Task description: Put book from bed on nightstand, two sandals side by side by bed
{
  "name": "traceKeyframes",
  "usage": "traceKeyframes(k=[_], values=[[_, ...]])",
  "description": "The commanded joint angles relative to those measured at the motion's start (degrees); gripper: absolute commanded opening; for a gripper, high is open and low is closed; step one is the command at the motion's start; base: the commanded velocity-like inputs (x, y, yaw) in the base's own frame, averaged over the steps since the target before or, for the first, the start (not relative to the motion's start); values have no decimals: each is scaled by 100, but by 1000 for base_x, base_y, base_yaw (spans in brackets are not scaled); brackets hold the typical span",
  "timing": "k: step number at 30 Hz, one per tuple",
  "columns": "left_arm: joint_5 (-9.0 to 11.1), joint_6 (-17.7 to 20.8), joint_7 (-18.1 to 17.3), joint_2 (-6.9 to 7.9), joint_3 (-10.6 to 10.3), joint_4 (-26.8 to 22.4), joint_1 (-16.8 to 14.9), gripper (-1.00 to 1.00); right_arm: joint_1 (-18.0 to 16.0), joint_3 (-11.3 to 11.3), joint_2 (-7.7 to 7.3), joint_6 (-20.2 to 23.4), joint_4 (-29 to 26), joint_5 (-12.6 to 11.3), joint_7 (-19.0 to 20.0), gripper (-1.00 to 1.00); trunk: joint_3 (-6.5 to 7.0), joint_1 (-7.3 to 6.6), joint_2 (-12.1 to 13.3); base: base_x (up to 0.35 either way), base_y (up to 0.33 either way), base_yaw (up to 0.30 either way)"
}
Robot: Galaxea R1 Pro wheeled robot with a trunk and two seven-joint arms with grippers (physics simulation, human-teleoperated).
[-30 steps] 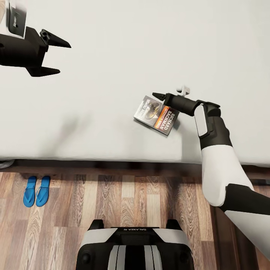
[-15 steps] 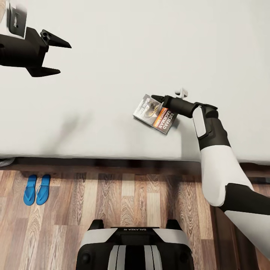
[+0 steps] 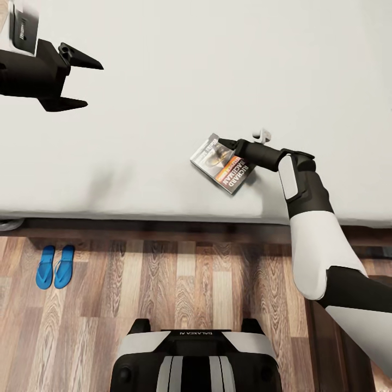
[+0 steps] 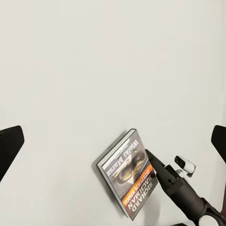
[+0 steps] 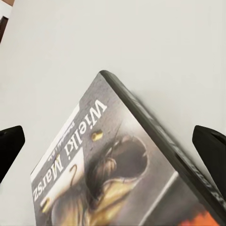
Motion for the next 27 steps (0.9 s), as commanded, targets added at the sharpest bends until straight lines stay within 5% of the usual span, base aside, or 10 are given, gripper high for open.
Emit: traceKeyframes(k=[1,27], values=[[38,28,48,4,-2,-2,-7,100,-2,-18,7,43,138,92,-6,100,-3,1,-1,-12,0,0],[38,24,39,-2,-2,-2,6,100,132,10,30,-16,115,77,34,100,-3,1,-1,-85,11,5]])
